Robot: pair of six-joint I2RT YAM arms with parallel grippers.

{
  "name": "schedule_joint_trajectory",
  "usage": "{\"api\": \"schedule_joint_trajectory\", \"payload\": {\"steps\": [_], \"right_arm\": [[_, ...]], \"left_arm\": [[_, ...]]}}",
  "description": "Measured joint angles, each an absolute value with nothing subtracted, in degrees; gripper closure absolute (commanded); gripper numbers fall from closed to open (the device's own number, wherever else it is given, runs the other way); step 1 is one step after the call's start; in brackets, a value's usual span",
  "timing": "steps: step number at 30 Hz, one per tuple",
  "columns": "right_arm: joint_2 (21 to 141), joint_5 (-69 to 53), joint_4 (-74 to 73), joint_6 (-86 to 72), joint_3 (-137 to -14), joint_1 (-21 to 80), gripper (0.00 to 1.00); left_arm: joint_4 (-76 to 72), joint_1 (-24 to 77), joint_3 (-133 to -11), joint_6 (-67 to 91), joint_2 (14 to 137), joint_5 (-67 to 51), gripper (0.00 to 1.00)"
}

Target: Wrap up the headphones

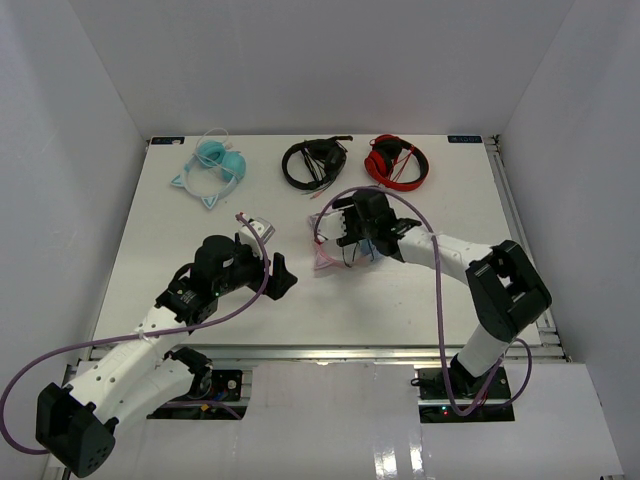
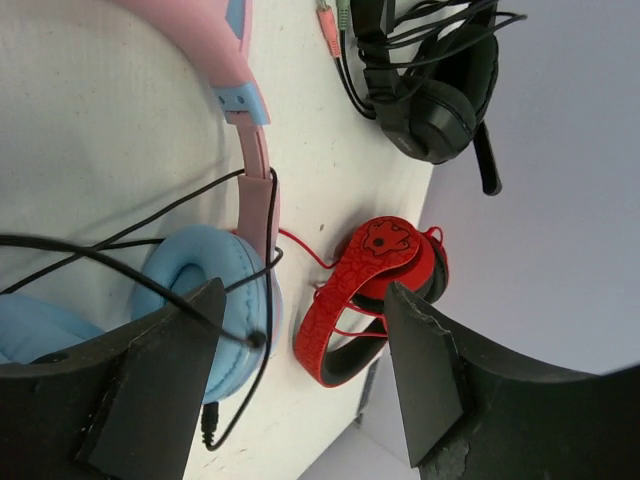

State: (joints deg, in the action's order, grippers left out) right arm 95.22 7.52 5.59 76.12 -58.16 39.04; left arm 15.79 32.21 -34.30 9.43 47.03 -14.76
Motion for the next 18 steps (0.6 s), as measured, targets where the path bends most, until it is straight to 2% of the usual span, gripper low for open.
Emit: {"api": "schedule_joint_trajectory", "payload": {"steps": [10, 18], "right_arm": [[101.4, 3.1, -9.6, 67.2, -75.2, 35.3, 0.26], [105.4, -0.5, -16.5, 60.7, -78.4, 32.8, 0.24]], "left_arm": [[15.8, 32.2, -34.3, 9.4, 47.0, -15.2, 0.02], [15.8, 32.2, -34.3, 9.4, 47.0, -15.6, 0.02]]}}
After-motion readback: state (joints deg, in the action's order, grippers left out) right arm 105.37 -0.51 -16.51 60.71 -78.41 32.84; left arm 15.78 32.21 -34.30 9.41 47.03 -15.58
